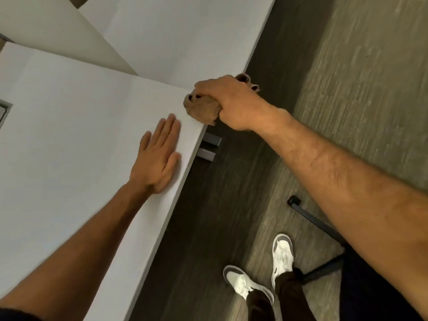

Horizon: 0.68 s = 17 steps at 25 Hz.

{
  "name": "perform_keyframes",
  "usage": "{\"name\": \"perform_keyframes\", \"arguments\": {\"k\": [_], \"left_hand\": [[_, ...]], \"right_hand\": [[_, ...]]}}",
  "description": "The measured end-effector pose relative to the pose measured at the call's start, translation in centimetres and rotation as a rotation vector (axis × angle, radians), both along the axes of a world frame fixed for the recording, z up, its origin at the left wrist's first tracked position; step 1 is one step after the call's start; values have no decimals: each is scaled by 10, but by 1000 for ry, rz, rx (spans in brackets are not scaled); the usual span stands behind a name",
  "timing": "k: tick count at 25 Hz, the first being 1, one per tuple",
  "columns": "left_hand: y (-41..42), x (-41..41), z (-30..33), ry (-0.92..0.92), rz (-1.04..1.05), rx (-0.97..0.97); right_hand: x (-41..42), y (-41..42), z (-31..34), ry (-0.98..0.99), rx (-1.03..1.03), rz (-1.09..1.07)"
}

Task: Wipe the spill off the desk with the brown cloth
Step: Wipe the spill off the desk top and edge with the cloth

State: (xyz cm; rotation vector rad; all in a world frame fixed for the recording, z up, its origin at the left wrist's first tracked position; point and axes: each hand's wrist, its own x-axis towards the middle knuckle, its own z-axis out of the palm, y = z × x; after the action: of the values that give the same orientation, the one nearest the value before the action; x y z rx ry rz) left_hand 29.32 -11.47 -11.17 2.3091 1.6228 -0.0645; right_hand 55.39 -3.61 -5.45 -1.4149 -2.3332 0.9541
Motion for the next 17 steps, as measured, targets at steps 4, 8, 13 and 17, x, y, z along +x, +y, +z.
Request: {"name": "perform_keyframes", "arguments": {"k": [4, 8, 13, 17], "left_hand": [[1, -4, -10, 7, -7, 38], [0, -4, -13, 7, -2, 54], [-1, -4, -11, -8, 1, 60], [-1, -4, -11, -2, -8, 67]], "right_hand": [[-1, 3, -18, 14, 6, 17], [13, -8, -28, 142, -127, -75], [33, -39, -36, 428, -239, -420], [1, -21, -20, 514, -24, -511]]}}
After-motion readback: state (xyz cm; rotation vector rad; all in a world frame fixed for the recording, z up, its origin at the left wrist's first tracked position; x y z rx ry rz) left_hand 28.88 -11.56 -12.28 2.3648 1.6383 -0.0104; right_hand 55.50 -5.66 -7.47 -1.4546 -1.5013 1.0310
